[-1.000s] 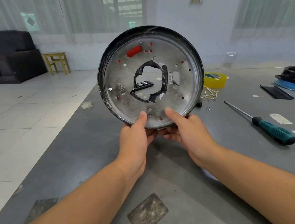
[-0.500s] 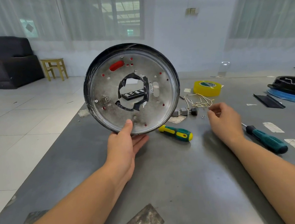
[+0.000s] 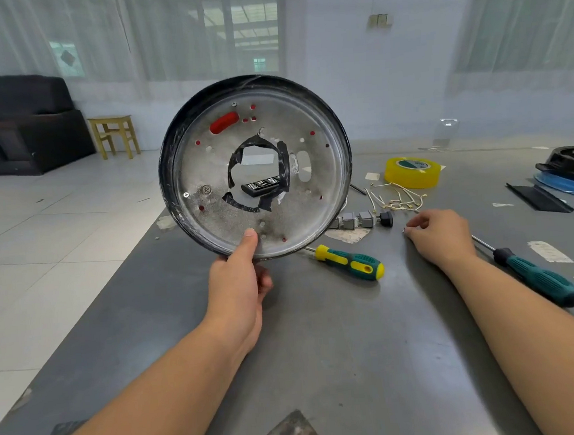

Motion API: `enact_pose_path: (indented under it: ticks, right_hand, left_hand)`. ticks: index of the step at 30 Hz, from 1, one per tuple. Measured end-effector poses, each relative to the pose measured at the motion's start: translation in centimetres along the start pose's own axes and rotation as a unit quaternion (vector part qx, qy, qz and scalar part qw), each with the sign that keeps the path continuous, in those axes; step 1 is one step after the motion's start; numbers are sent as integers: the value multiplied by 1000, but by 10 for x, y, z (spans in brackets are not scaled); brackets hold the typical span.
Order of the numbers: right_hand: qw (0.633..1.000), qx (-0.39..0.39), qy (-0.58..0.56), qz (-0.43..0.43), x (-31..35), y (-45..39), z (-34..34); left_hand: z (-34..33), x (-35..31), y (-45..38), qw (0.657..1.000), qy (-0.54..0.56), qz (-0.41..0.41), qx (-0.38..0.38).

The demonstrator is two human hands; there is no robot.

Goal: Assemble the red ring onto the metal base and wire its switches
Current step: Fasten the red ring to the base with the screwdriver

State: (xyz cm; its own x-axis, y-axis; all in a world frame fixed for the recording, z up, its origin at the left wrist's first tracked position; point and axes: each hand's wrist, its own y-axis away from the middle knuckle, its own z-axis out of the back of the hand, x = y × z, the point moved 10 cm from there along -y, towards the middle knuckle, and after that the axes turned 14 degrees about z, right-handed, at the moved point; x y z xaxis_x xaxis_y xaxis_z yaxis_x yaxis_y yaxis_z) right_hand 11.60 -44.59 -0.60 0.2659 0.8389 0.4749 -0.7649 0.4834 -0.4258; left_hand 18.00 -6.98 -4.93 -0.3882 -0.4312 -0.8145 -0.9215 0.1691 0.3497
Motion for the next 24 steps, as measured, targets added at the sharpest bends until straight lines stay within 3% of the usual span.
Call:
enact_pose_path:
  ticks: [6, 11, 17, 20, 24]
  right_hand:
    - [1000, -6, -4, -5, 4, 6, 4]
    - [996, -58, -56, 26, 23, 30, 20]
    - [981, -79, -118, 130, 76, 68, 28]
    - [951, -106, -181, 227, 120, 94, 37]
    - [911, -83, -204, 348, 176, 124, 31]
  left_hand:
    - [1, -5, 4, 999, -12, -33, -5]
    - [7, -11, 3, 999, -24, -47, -13]
    - [14, -26, 9, 989, -89, -108, -55]
    - [13, -27, 9, 987, -108, -106, -53]
    - [10, -27, 13, 982, -143, -114, -50]
